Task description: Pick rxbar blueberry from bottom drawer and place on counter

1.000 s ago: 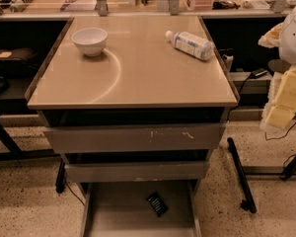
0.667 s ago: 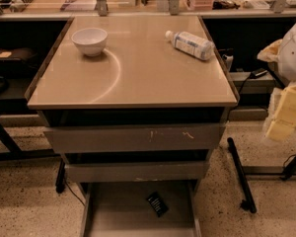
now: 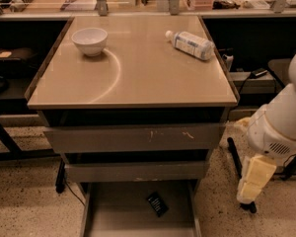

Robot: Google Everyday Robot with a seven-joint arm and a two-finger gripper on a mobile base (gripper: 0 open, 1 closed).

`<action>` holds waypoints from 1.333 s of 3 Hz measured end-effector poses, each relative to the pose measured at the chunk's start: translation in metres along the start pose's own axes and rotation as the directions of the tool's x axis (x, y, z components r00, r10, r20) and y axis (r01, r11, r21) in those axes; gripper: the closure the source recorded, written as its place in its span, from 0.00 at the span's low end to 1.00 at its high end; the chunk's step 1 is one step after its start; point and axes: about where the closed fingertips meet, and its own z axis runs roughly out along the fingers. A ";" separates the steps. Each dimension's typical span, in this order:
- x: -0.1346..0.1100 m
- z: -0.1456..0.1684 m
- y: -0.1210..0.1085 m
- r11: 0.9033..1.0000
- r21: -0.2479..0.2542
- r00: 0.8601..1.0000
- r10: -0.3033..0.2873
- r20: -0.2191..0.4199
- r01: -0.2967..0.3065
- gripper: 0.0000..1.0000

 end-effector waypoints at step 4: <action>0.021 0.199 0.008 0.986 -0.165 0.994 0.040 0.102 -0.023 0.00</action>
Offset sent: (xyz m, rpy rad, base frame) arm -0.0128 0.0122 -0.0695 -0.0033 0.0637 0.0601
